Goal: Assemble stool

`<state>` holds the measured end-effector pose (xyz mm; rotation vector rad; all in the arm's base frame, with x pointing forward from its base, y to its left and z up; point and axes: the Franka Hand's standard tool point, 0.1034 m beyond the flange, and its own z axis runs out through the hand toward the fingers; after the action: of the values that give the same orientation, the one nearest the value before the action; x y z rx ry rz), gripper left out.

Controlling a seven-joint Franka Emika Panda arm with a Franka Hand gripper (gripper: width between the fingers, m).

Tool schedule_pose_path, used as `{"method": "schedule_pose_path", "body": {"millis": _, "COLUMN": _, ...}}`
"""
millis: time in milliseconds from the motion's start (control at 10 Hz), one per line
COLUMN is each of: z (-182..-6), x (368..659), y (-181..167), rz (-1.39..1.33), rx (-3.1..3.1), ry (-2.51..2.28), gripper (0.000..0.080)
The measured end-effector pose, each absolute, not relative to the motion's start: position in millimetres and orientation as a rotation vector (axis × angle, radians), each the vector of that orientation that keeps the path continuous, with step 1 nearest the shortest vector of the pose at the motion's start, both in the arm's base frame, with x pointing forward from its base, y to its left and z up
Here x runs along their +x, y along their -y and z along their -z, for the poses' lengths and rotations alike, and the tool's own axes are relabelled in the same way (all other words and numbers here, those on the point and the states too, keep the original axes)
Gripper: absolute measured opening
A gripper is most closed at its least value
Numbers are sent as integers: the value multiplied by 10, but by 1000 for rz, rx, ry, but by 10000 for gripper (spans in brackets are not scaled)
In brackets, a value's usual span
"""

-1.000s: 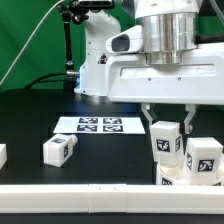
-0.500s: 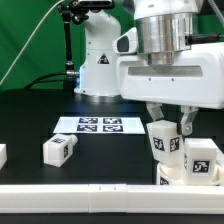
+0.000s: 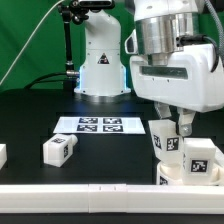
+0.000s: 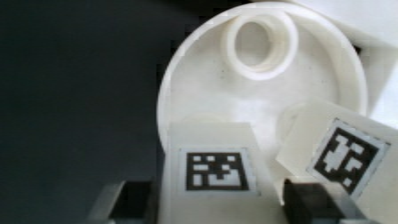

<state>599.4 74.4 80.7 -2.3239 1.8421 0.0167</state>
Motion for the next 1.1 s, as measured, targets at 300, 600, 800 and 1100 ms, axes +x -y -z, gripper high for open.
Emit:
{"method": "schedule_pose_path", "body": {"millis": 300, "z": -806, "x": 5992, "y": -762, "rz": -62, "rx": -2132, "ry": -2033, "gripper": 337}}
{"method": "schedule_pose_path", "body": {"millis": 600, "z": -806, "x": 5991, "y": -779, "rz": -105, "rx": -1946, "ry": -2190, "gripper": 337}}
{"method": "schedule_pose_path", "body": {"millis": 800, "z": -802, "x": 5988, "y": -802, "rz": -126, "rx": -1877, "ry": -2239, "gripper": 459}}
{"method": "schedule_pose_path", "body": {"millis": 1100, "z": -800, "x": 5985, "y": -817, "rz": -125, "rx": -1898, "ry": -2220, "gripper": 632}}
